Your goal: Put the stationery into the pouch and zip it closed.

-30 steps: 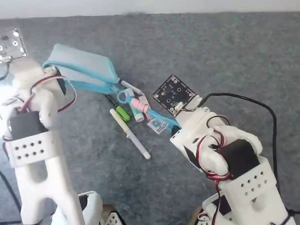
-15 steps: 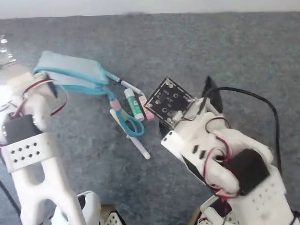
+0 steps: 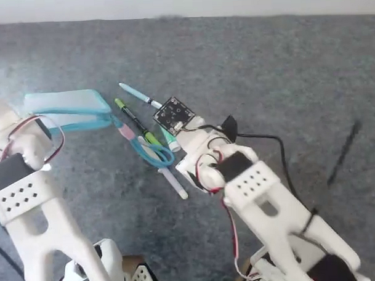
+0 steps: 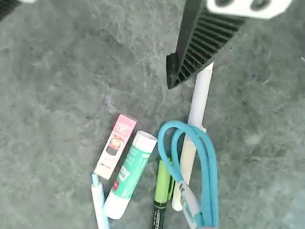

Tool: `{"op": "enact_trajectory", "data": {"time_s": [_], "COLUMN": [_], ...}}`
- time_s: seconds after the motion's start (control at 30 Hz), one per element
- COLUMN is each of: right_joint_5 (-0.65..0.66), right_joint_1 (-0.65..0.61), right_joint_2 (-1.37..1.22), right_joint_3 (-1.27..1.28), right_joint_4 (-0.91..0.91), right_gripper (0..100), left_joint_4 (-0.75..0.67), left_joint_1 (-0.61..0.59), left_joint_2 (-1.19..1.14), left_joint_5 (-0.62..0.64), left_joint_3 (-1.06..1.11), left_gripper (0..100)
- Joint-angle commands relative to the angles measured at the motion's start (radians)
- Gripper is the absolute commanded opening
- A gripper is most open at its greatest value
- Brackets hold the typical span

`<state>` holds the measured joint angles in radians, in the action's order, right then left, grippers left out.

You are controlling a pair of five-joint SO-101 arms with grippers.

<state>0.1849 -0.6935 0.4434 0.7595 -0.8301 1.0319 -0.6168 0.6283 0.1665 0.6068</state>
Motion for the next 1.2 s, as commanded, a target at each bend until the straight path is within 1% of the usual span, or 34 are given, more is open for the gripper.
{"op": "enact_trajectory", "data": {"time_s": [0.0,0.07,0.13,0.3,0.5,0.63,0.73,1.0,1.07,1.17], "right_joint_5": [-0.015,-0.015,-0.015,-0.015,-0.015,-0.015,-0.015,-0.014,-0.015,-0.015], "right_joint_1": [-0.024,-0.056,-0.09,-0.163,-0.166,-0.168,-0.168,-0.166,-0.163,-0.15], "right_joint_2": [-0.081,-0.13,-0.165,-0.206,-0.254,-0.325,-0.386,-0.579,-0.598,-0.599], "right_joint_3": [-0.018,-0.023,-0.023,-0.02,-0.018,-0.025,-0.068,-0.238,-0.269,-0.276], "right_joint_4": [0.097,0.134,0.15,0.124,0.07,0.074,0.059,-0.065,-0.099,-0.116], "right_gripper": [36.2,29.9,26.6,27.0,26.8,26.7,26.7,26.5,22.5,8.7], "left_joint_4": [0.061,0.089,0.097,0.097,0.097,0.097,0.097,0.097,0.097,0.097], "left_joint_1": [0.032,0.034,0.032,0.037,0.037,0.037,0.038,0.038,0.038,0.038], "left_joint_2": [0.054,0.055,0.055,0.052,0.052,0.052,0.052,0.054,0.054,0.054], "left_joint_5": [-0.008,-0.006,-0.006,-0.005,-0.005,-0.005,-0.003,-0.002,-0.002,-0.002], "left_joint_3": [-0.062,-0.093,-0.104,-0.102,-0.102,-0.102,-0.102,-0.102,-0.102,-0.102], "left_gripper": [1,1,1,1,1,1,1,1,1,1]}}
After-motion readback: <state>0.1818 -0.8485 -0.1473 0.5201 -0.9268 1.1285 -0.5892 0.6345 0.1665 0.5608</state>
